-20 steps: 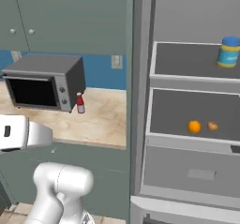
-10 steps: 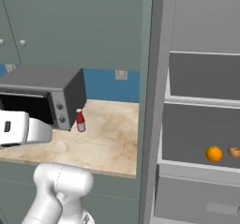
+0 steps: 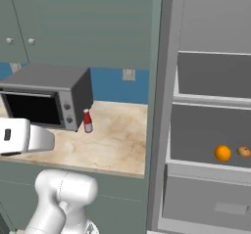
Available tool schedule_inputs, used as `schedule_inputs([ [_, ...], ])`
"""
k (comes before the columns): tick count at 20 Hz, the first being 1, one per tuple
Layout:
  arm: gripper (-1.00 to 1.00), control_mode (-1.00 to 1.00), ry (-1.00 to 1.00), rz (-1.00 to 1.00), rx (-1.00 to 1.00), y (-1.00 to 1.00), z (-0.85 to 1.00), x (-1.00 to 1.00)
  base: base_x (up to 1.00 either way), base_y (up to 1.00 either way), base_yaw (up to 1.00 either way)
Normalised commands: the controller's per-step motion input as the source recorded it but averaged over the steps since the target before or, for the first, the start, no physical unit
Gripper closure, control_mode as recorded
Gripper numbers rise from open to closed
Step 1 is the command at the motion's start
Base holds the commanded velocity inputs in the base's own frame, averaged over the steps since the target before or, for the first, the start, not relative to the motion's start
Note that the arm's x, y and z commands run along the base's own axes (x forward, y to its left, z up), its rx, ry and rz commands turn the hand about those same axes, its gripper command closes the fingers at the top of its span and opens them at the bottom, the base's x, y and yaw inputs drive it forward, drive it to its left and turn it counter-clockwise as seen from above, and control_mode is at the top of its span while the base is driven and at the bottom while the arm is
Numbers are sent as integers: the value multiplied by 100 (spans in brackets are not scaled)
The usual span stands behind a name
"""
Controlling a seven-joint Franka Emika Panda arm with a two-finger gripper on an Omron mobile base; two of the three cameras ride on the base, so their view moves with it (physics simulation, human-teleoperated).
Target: Place the ketchup and mayonnaise from the counter to the top shelf of the fridge. If the existing items in the fridge are on the top shelf, move them to other shelves.
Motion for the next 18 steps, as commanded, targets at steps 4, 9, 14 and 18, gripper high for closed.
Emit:
schedule_inputs([
  [4, -100, 100, 0, 0, 0, 0, 0, 0, 8, 47, 0],
  [9, -100, 100, 0, 0, 0, 0, 0, 0, 0, 57, 0],
  [14, -100, 100, 0, 0, 0, 0, 0, 0, 19, 27, 0],
  [18, -100, 100, 0, 0, 0, 0, 0, 0, 36, 0, 1],
])
